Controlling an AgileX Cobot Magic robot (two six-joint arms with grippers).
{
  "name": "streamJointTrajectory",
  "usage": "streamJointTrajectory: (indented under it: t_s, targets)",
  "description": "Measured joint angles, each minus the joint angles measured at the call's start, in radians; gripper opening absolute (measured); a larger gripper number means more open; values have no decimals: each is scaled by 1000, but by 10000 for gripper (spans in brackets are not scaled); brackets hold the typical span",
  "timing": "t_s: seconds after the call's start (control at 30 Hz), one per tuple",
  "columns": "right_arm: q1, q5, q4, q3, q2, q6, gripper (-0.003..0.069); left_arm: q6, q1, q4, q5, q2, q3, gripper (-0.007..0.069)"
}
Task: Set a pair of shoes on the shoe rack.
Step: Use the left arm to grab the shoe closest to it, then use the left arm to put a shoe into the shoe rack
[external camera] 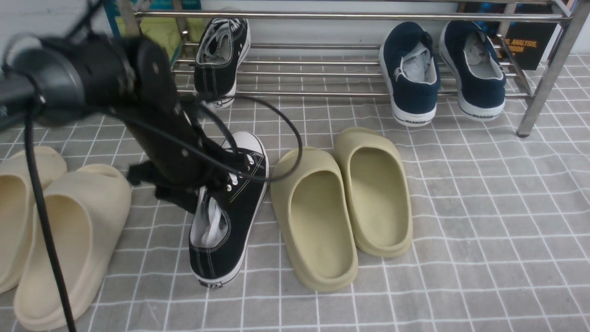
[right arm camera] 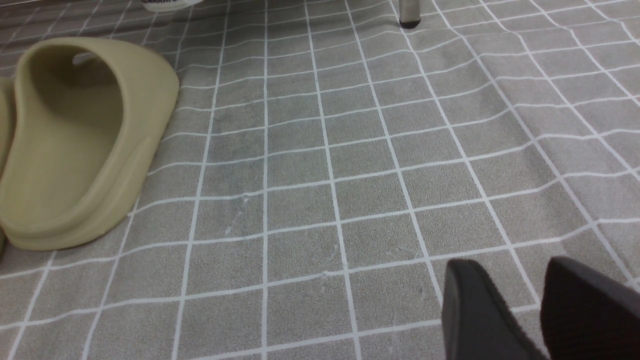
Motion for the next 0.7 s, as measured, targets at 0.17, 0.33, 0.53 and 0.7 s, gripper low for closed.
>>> streamJointTrajectory:
  t_s: [0.17, 0.33, 0.53, 0.7]
  targets:
    - [0, 0, 0, 0, 0, 0, 239, -41, -22, 42, -77, 4, 40, 318]
    - [0, 0, 0, 0, 0, 0, 239, -45, -28, 52, -86, 9, 45, 52]
    - [0, 0, 0, 0, 0, 0, 239, -33, -31, 30, 25, -60, -48, 39]
    - [0, 0, 0, 0, 0, 0, 239, -33, -33, 17, 127, -62, -272, 39]
